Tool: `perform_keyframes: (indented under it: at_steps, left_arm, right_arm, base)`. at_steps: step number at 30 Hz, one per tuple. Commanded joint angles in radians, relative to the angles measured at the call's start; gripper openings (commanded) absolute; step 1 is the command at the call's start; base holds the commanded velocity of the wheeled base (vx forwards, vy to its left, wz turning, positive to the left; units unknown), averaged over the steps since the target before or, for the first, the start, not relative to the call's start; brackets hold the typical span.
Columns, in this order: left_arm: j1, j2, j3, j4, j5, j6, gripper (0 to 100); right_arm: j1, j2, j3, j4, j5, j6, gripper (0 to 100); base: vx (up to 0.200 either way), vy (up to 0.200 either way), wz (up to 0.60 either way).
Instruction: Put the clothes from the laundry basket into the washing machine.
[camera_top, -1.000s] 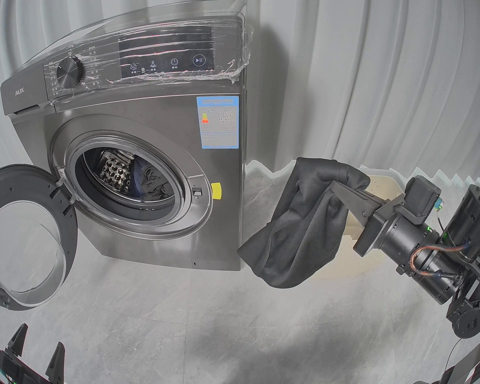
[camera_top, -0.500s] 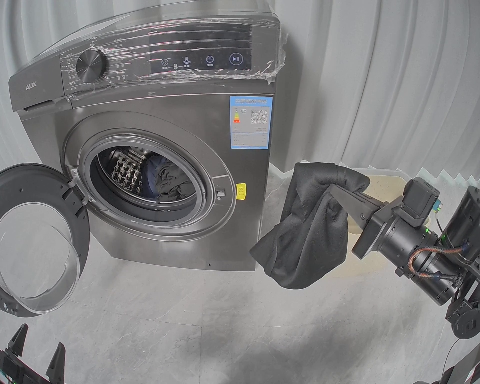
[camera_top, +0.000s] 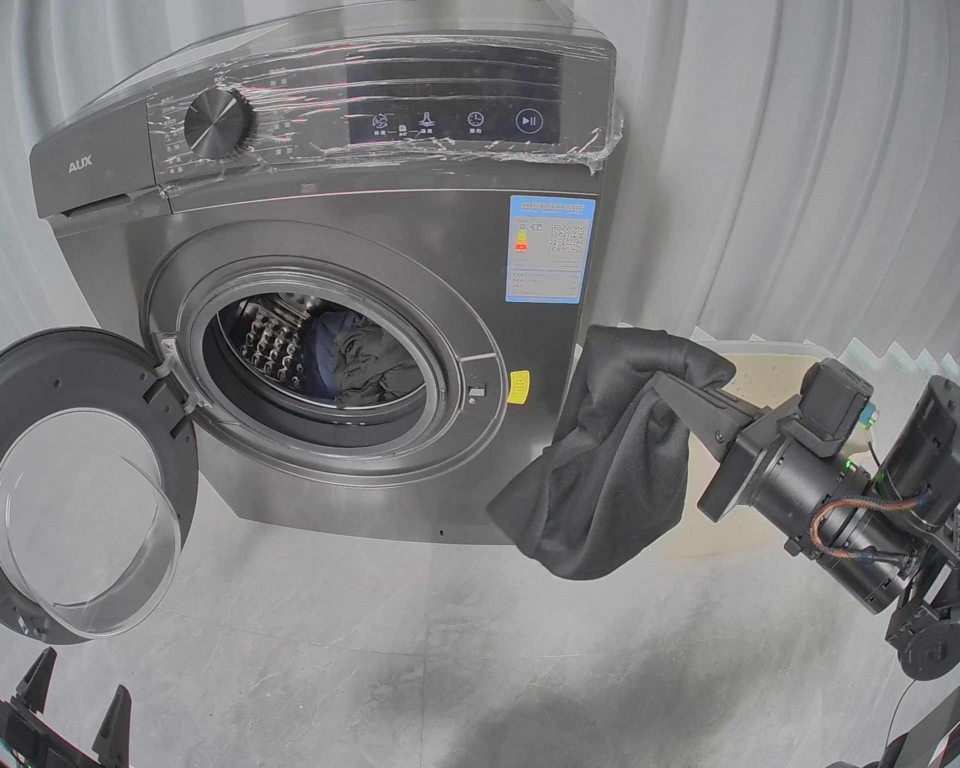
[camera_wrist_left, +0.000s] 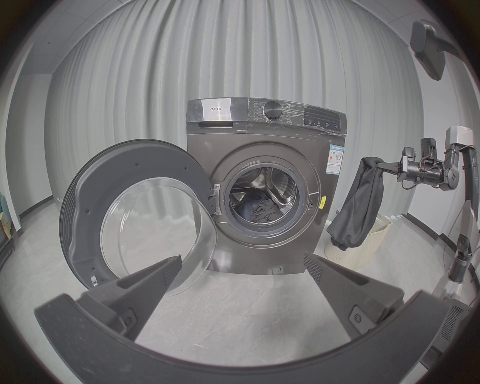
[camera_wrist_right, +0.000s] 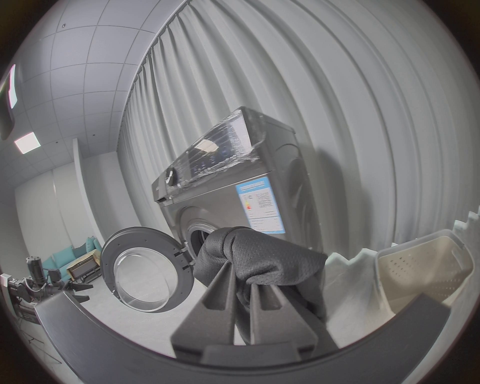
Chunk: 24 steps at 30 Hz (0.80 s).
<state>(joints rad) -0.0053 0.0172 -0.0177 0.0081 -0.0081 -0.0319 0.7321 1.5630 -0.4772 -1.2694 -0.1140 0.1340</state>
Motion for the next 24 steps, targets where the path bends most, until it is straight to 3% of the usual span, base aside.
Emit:
perform_keyframes:
  at_steps: [1,10,24]
  left_arm:
    - [-0.001,-0.014,0.015,0.000,0.000,0.000,100]
    - [0.001,-0.014,0.015,0.000,-0.001,0.001,100]
    - [-0.001,-0.014,0.015,0.000,-0.001,0.003,100]
  right_arm:
    - [0.012,0.006,0.000,-0.002,0.001,0.001,0]
    - [0.020,0.011,0.000,-0.004,-0.001,0.004,0]
    - [0.020,0.014,0.000,-0.004,-0.001,0.006,0]
  base:
    - [0.000,0.200,0.00]
    - [0.000,0.200,0.00]
    - [-0.043,0.000,0.00]
